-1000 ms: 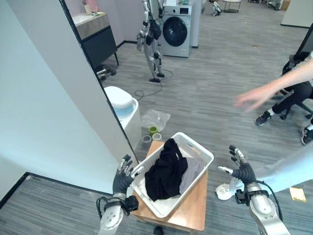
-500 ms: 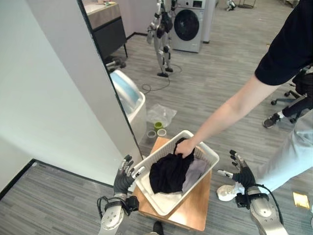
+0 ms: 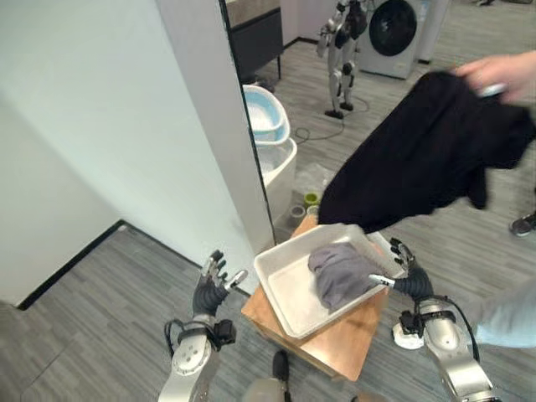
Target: Pick up bed clothes into laundry basket.
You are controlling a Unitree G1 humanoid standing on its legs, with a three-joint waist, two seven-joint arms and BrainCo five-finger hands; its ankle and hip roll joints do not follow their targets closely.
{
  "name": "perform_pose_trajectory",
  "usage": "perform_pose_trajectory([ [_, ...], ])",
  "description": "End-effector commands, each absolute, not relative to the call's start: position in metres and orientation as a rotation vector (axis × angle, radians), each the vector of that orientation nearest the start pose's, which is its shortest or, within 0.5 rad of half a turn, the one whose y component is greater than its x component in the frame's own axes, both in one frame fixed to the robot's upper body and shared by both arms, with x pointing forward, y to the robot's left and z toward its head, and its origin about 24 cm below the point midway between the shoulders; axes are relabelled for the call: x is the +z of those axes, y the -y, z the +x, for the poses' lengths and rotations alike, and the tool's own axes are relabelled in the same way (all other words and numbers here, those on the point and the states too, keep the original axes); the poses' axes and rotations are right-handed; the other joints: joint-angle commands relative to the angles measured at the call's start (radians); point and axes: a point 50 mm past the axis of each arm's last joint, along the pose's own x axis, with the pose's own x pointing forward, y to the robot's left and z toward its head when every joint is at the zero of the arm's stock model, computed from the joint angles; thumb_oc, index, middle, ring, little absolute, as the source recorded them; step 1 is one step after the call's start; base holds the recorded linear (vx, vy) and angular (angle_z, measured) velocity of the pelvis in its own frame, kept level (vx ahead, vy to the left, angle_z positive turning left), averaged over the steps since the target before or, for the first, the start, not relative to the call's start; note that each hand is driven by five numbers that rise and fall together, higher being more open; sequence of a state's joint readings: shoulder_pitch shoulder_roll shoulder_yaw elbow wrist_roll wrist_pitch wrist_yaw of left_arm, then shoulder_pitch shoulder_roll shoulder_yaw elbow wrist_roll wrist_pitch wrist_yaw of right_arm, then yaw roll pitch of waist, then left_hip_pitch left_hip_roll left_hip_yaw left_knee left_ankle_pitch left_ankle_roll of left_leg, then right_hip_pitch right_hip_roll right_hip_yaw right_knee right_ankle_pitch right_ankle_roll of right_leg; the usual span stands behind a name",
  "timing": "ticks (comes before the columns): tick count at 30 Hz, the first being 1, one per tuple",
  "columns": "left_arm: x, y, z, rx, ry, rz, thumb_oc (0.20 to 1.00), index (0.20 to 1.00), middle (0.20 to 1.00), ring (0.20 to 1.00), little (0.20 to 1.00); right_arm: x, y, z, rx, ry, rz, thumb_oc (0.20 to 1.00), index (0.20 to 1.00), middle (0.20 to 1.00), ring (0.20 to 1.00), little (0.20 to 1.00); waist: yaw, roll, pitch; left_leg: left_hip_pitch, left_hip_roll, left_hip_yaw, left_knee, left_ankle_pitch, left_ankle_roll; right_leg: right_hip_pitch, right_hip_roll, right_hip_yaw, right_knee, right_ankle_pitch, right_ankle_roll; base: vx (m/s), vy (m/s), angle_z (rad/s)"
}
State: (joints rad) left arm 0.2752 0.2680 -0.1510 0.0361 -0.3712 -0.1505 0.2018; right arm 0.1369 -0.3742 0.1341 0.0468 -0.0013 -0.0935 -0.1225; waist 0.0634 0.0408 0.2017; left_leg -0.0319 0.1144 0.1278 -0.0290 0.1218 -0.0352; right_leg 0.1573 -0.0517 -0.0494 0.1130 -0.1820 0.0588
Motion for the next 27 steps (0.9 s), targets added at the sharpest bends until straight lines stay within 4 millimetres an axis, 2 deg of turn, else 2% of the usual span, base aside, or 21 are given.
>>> perform_pose_trajectory([
  [1, 0.010, -0.187, 0.206, 0.117, -0.072, -0.122, 1.000, 1.000, 1.000, 1.000, 1.000, 0.042, 0.204, 0.236, -0.013, 0.044, -0.383, 1.000, 1.000, 1.000, 1.000, 1.000, 0.001, -0.031, -0.006, -0.001, 0.023, 0.017, 0.068, -0.039, -0.061, 0.112, -0.005, -0.044, -0.144, 0.012, -0.021, -0.15, -0.108, 0.26],
  [5, 0.007, -0.184, 0.204, 0.123, -0.088, -0.145, 1.000, 1.000, 1.000, 1.000, 1.000, 0.041, 0.206, 0.236, -0.020, 0.037, -0.384, 1.000, 1.000, 1.000, 1.000, 1.000, -0.007, -0.022, 0.019, -0.012, 0.045, 0.020, 0.039, 0.028, -0.093, 0.134, 0.004, -0.087, -0.195, 0.039, -0.029, -0.19, -0.076, 0.41],
  [6, 0.007, -0.183, 0.204, 0.121, -0.087, -0.153, 1.000, 1.000, 1.000, 1.000, 1.000, 0.041, 0.207, 0.236, -0.024, 0.035, -0.390, 1.000, 1.000, 1.000, 1.000, 1.000, -0.017, -0.026, 0.025, -0.018, 0.050, 0.062, 0.050, 0.019, -0.086, 0.123, -0.002, -0.104, -0.199, 0.050, -0.030, -0.31, -0.054, 0.28],
  [7, 0.007, -0.183, 0.204, 0.119, -0.085, -0.157, 1.000, 1.000, 1.000, 1.000, 1.000, 0.042, 0.208, 0.236, -0.024, 0.039, -0.394, 1.000, 1.000, 1.000, 1.000, 1.000, -0.027, -0.032, 0.029, -0.020, 0.057, 0.109, 0.089, 0.001, -0.079, 0.108, -0.011, -0.120, -0.198, 0.058, -0.031, -0.37, -0.084, 0.28],
  [9, 0.007, -0.183, 0.203, 0.113, -0.084, -0.163, 1.000, 1.000, 1.000, 1.000, 1.000, 0.042, 0.209, 0.236, -0.030, 0.040, -0.402, 1.000, 1.000, 1.000, 1.000, 1.000, -0.051, -0.056, 0.038, -0.025, 0.086, 0.216, 0.290, -0.099, -0.064, 0.080, -0.037, -0.169, -0.192, 0.073, -0.039, -0.37, -0.123, 0.74],
  [10, 0.007, -0.183, 0.203, 0.109, -0.083, -0.166, 1.000, 1.000, 1.000, 1.000, 1.000, 0.043, 0.210, 0.236, -0.034, 0.039, -0.401, 1.000, 1.000, 1.000, 1.000, 1.000, -0.058, -0.066, 0.036, -0.011, 0.097, 0.244, 0.372, -0.123, -0.064, 0.065, -0.047, -0.187, -0.192, 0.085, -0.043, -0.30, -0.106, 0.75],
  [12, 0.006, -0.183, 0.201, 0.101, -0.090, -0.169, 1.000, 1.000, 1.000, 1.000, 1.000, 0.042, 0.212, 0.236, -0.042, 0.032, -0.396, 1.000, 1.000, 1.000, 1.000, 1.000, -0.071, -0.069, 0.026, 0.031, 0.110, 0.249, 0.503, -0.186, -0.069, 0.050, -0.058, -0.231, -0.195, 0.100, -0.046, -0.23, -0.058, 0.24],
  [13, 0.005, -0.183, 0.201, 0.100, -0.096, -0.169, 1.000, 1.000, 1.000, 1.000, 1.000, 0.042, 0.212, 0.236, -0.042, 0.031, -0.392, 1.000, 1.000, 1.000, 1.000, 1.000, -0.076, -0.073, 0.019, 0.064, 0.115, 0.254, 0.544, -0.196, -0.073, 0.040, -0.064, -0.256, -0.193, 0.106, -0.047, -0.20, -0.030, 0.21],
  [14, 0.005, -0.183, 0.201, 0.097, -0.097, -0.169, 1.000, 1.000, 1.000, 1.000, 1.000, 0.042, 0.212, 0.236, -0.038, 0.034, -0.393, 1.000, 1.000, 1.000, 1.000, 1.000, -0.087, -0.074, 0.009, 0.115, 0.141, 0.275, 0.583, -0.201, -0.080, 0.029, -0.068, -0.290, -0.193, 0.108, -0.051, -0.09, -0.006, 0.42],
  [15, 0.004, -0.184, 0.200, 0.095, -0.101, -0.166, 1.000, 1.000, 1.000, 1.000, 1.000, 0.041, 0.213, 0.236, -0.041, 0.028, -0.393, 1.000, 1.000, 1.000, 1.000, 1.000, -0.100, -0.060, -0.001, 0.170, 0.176, 0.273, 0.594, -0.225, -0.100, 0.033, -0.056, -0.312, -0.192, 0.092, -0.048, -0.10, 0.000, 0.61],
  [16, 0.005, -0.184, 0.201, 0.096, -0.100, -0.167, 1.000, 1.000, 1.000, 1.000, 1.000, 0.042, 0.213, 0.236, -0.040, 0.030, -0.393, 1.000, 1.000, 1.000, 1.000, 1.000, -0.100, -0.069, 0.001, 0.165, 0.170, 0.290, 0.588, -0.208, -0.085, 0.024, -0.066, -0.322, -0.191, 0.107, -0.052, -0.08, 0.074, 0.80],
  [17, 0.005, -0.185, 0.202, 0.092, -0.101, -0.160, 1.000, 1.000, 1.000, 1.000, 1.000, 0.043, 0.214, 0.237, -0.044, 0.036, -0.390, 1.000, 1.000, 1.000, 1.000, 1.000, -0.125, -0.055, -0.025, 0.262, 0.226, 0.326, 0.560, -0.201, -0.115, 0.003, -0.067, -0.380, -0.190, 0.098, -0.046, -0.10, 0.056, 0.77],
  [18, 0.005, -0.185, 0.202, 0.092, -0.102, -0.160, 1.000, 1.000, 1.000, 1.000, 1.000, 0.043, 0.214, 0.238, -0.043, 0.036, -0.390, 1.000, 1.000, 1.000, 1.000, 1.000, -0.128, -0.054, -0.023, 0.266, 0.228, 0.324, 0.557, -0.199, -0.118, 0.008, -0.065, -0.382, -0.191, 0.096, -0.046, -0.19, 0.167, 1.16],
  [19, 0.006, -0.186, 0.205, 0.084, -0.101, -0.154, 1.000, 1.000, 1.000, 1.000, 1.000, 0.044, 0.216, 0.238, -0.055, 0.039, -0.388, 1.000, 1.000, 1.000, 1.000, 1.000, -0.154, -0.049, -0.048, 0.342, 0.286, 0.395, 0.479, -0.144, -0.138, -0.018, -0.083, -0.461, -0.185, 0.099, -0.046, -0.25, 0.194, 1.06],
  [20, 0.007, -0.186, 0.206, 0.078, -0.100, -0.151, 1.000, 1.000, 1.000, 1.000, 1.000, 0.044, 0.218, 0.238, -0.061, 0.037, -0.387, 1.000, 1.000, 1.000, 1.000, 1.000, -0.168, -0.046, -0.061, 0.381, 0.318, 0.443, 0.421, -0.114, -0.148, -0.038, -0.097, -0.508, -0.174, 0.100, -0.046, -0.33, 0.282, 1.08],
  [22, 0.008, -0.186, 0.207, 0.061, -0.102, -0.141, 1.000, 1.000, 1.000, 1.000, 1.000, 0.042, 0.223, 0.235, -0.080, 0.028, -0.389, 1.000, 1.000, 1.000, 1.000, 1.000, -0.197, -0.039, -0.087, 0.436, 0.368, 0.556, 0.257, -0.016, -0.180, -0.067, -0.139, -0.595, -0.144, 0.100, -0.040, -0.29, 0.301, 1.76],
  [23, 0.009, -0.186, 0.208, 0.048, -0.099, -0.135, 1.000, 1.000, 1.000, 1.000, 1.000, 0.043, 0.225, 0.235, -0.094, 0.030, -0.393, 1.000, 1.000, 1.000, 1.000, 1.000, -0.200, -0.039, -0.090, 0.426, 0.392, 0.601, 0.217, 0.015, -0.195, -0.073, -0.161, -0.625, -0.143, 0.107, -0.032, -0.20, 0.221, 2.37],
  [24, 0.009, -0.186, 0.208, 0.047, -0.100, -0.135, 1.000, 1.000, 1.000, 1.000, 1.000, 0.043, 0.226, 0.235, -0.095, 0.030, -0.393, 1.000, 1.000, 1.000, 1.000, 1.000, -0.203, -0.039, -0.093, 0.425, 0.389, 0.598, 0.207, 0.023, -0.196, -0.074, -0.161, -0.629, -0.142, 0.107, -0.031, -0.16, 0.200, 1.45],
  [25, 0.011, -0.186, 0.208, 0.039, -0.096, -0.138, 1.000, 1.000, 1.000, 1.000, 1.000, 0.044, 0.229, 0.234, -0.105, 0.028, -0.404, 1.000, 1.000, 1.000, 1.000, 1.000, -0.208, -0.036, -0.099, 0.423, 0.384, 0.623, 0.159, 0.030, -0.200, -0.079, -0.186, -0.655, -0.130, 0.123, -0.025, -0.20, 0.277, 1.38],
  [26, 0.013, -0.187, 0.208, 0.025, -0.091, -0.130, 1.000, 1.000, 1.000, 1.000, 1.000, 0.047, 0.233, 0.232, -0.115, 0.034, -0.432, 1.000, 1.000, 1.000, 1.000, 1.000, -0.205, -0.036, -0.103, 0.410, 0.366, 0.653, 0.084, 0.018, -0.209, -0.085, -0.232, -0.702, -0.119, 0.160, -0.005, -0.27, 0.416, 1.18],
  [27, 0.013, -0.187, 0.207, 0.013, -0.090, -0.127, 1.000, 1.000, 1.000, 1.000, 1.000, 0.050, 0.235, 0.234, -0.120, 0.047, -0.449, 1.000, 1.000, 1.000, 1.000, 1.000, -0.206, -0.034, -0.103, 0.391, 0.332, 0.640, 0.045, -0.016, -0.198, -0.097, -0.266, -0.711, -0.113, 0.189, 0.014, -0.26, 0.460, 1.40],
])
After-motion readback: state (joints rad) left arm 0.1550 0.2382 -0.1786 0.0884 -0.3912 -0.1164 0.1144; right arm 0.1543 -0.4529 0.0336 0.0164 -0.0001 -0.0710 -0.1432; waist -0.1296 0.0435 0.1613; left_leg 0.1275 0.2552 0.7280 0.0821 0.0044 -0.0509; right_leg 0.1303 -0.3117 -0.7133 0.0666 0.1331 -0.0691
